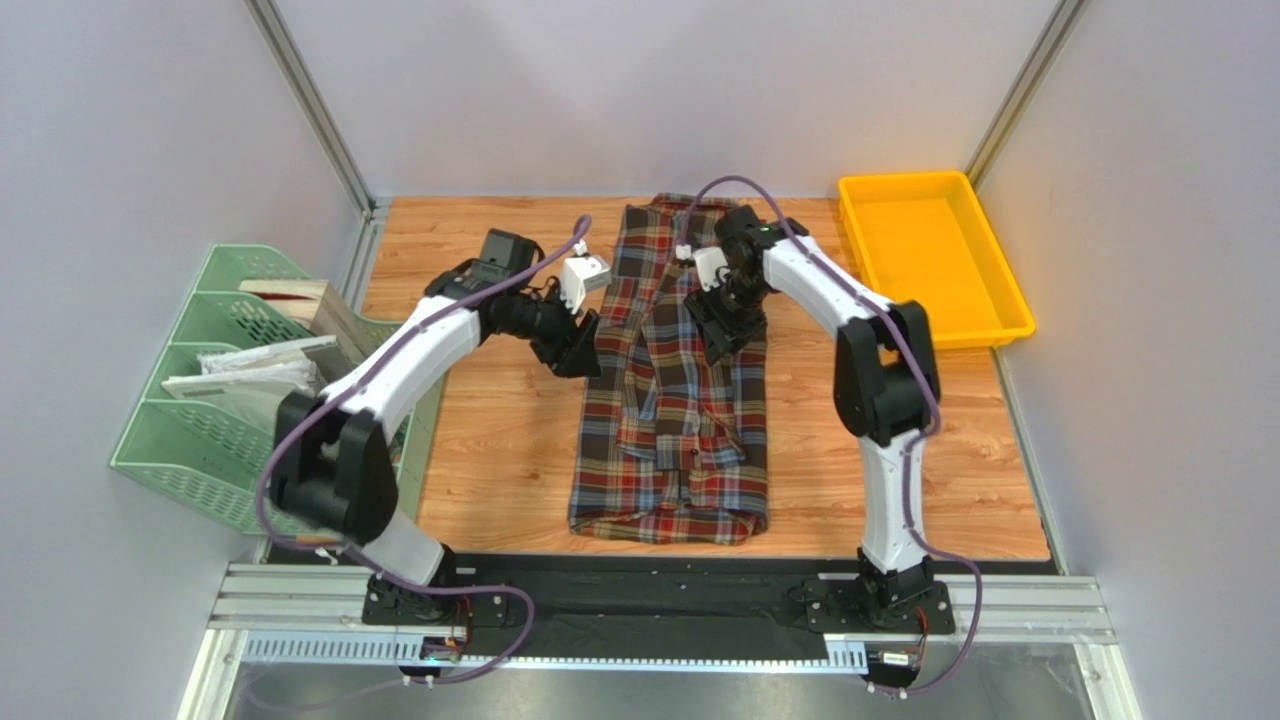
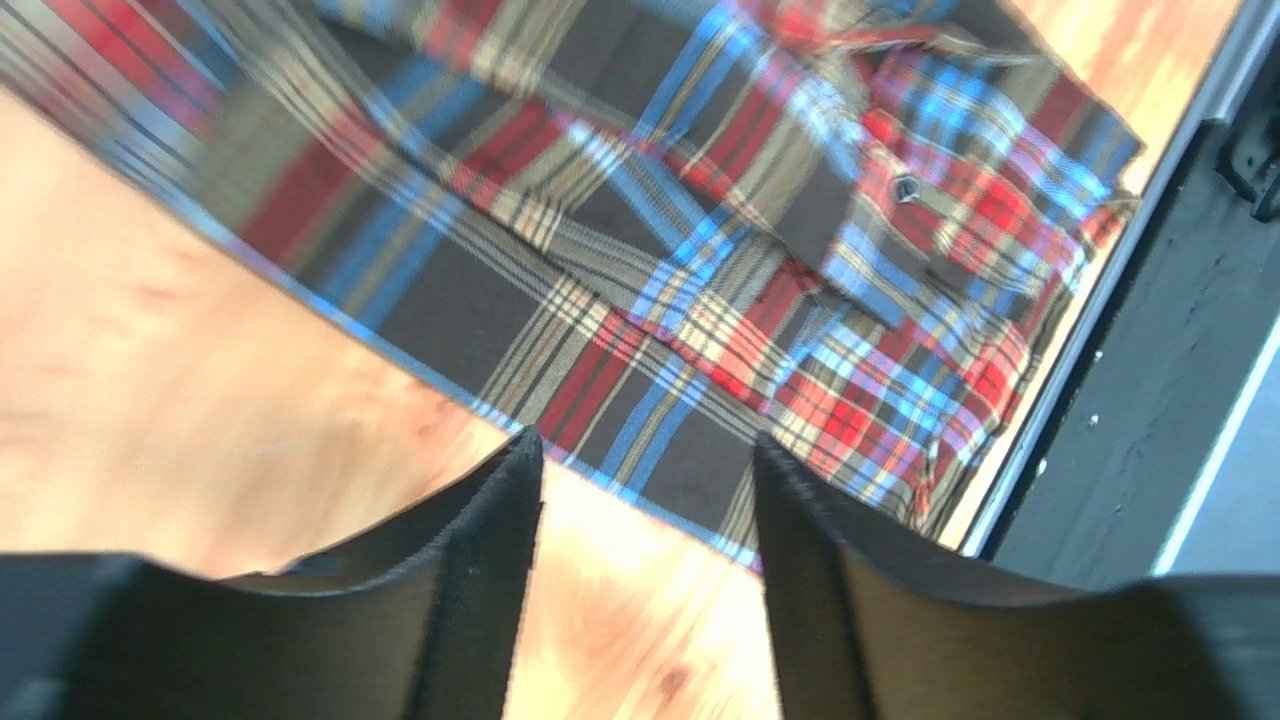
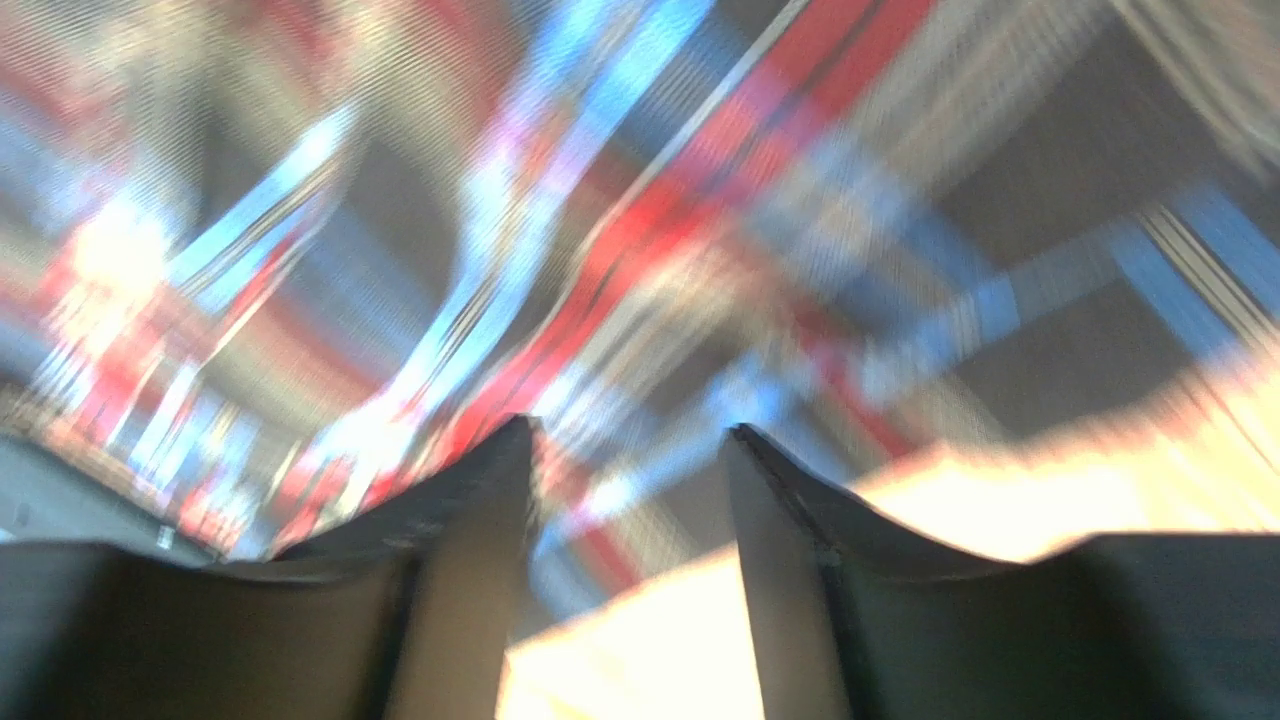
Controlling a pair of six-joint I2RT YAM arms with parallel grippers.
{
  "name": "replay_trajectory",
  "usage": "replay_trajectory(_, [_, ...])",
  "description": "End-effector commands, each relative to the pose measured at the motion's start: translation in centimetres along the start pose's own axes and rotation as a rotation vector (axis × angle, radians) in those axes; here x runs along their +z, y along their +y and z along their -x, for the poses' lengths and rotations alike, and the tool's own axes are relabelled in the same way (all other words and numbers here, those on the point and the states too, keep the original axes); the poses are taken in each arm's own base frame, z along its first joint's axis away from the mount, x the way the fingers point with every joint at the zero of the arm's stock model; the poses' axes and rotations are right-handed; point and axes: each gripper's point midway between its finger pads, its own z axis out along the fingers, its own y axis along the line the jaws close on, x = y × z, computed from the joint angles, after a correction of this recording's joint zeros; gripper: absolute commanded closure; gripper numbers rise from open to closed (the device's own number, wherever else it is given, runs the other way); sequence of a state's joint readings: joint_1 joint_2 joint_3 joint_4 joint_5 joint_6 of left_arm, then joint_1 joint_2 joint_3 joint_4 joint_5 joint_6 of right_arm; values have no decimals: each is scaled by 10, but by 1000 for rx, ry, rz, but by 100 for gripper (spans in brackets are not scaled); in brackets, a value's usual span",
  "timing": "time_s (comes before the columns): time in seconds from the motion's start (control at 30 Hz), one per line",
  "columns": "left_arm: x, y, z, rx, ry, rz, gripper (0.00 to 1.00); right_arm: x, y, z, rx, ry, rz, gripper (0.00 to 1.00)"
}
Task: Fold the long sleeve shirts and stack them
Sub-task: Fold the shirt
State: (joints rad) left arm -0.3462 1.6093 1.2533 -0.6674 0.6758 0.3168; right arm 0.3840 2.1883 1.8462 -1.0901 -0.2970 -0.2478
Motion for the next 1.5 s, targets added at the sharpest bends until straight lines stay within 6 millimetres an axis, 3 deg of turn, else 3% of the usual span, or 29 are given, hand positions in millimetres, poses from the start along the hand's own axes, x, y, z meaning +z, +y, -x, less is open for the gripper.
replay_trajectory(0.0, [-78, -49, 46, 363, -185, 48, 21, -136, 50, 17, -230, -335, 8, 41])
replay_trajectory(0.03, [-83, -61, 44, 432, -192, 13, 8, -174, 63, 14, -282, -437, -19, 40])
replay_trajectory(0.07, [-89, -69, 45, 467, -214, 1, 1, -185, 69, 10, -320, -479, -26, 33])
replay_trajectory(0.1, [-96, -80, 45, 504, -244, -8, 1, -182, 73, 5, -338, -510, -16, 27])
replay_trajectory(0.13, [-98, -89, 48, 533, -284, -40, 1, -206, 85, -2, -393, -591, -22, 16])
replay_trajectory(0.2, [-98, -101, 45, 552, -323, -86, 1, -207, 103, -9, -550, -660, 36, 15])
replay_trajectory(0.23, [-99, -113, 40, 655, -333, -150, 1, -201, 110, -23, -606, -668, 56, 1])
replay_trajectory(0.3, [-83, -123, 25, 698, -279, -184, 1, -195, 127, -47, -826, -653, 130, 0])
replay_trajectory(0.33, [-75, -116, 10, 750, -205, -140, 1, -175, 132, -70, -878, -592, 189, 0])
replay_trajectory(0.37, [-56, -124, -19, 781, -135, -188, 1, -170, 139, -86, -943, -574, 180, 0])
replay_trajectory(0.43, [-45, -120, -40, 917, -109, -139, 1, -148, 137, -108, -1034, -564, 146, 1])
replay_trajectory(0.47, [-27, -124, -75, 944, -53, -177, 1, -123, 131, -130, -1066, -567, 109, 3])
replay_trajectory(0.53, [-19, -120, -86, 1064, -47, -111, 1, -101, 128, -154, -1207, -546, 67, 8])
replay_trajectory(0.57, [-10, -127, -107, 1093, -14, -158, 1, -72, 123, -182, -1242, -467, 84, 10])
replay_trajectory(0.67, [2, -135, -131, 1141, 36, -212, 5, -49, 122, -212, -1347, -437, 95, 18])
replay_trajectory(0.8, [20, -137, -159, 1199, 121, -281, 12, -27, 115, -226, -1434, -394, 86, 25])
replay_trajectory(0.87, [29, -134, -169, 1215, 167, -297, 15, -21, 111, -221, -1457, -398, 64, 28])
replay_trajectory(1.03, [43, -118, -173, 1257, 218, -258, 17, -3, 105, -225, -1474, -366, 68, 47])
replay_trajectory(1.17, [49, -117, -181, 1276, 239, -279, 17, 11, 100, -223, -1504, -343, 28, 47])
replay_trajectory(1.27, [54, -113, -186, 1292, 273, -277, 19, 17, 102, -226, -1538, -340, 25, 41])
replay_trajectory(1.33, [56, -112, -184, 1276, 278, -263, 24, 19, 102, -226, -1545, -338, 21, 40])
replay_trajectory(1.4, [57, -112, -182, 1268, 282, -262, 37, 22, 101, -225, -1549, -330, 17, 42])
replay_trajectory(1.47, [58, -110, -181, 1261, 287, -255, 52, 24, 100, -224, -1549, -328, 10, 50])
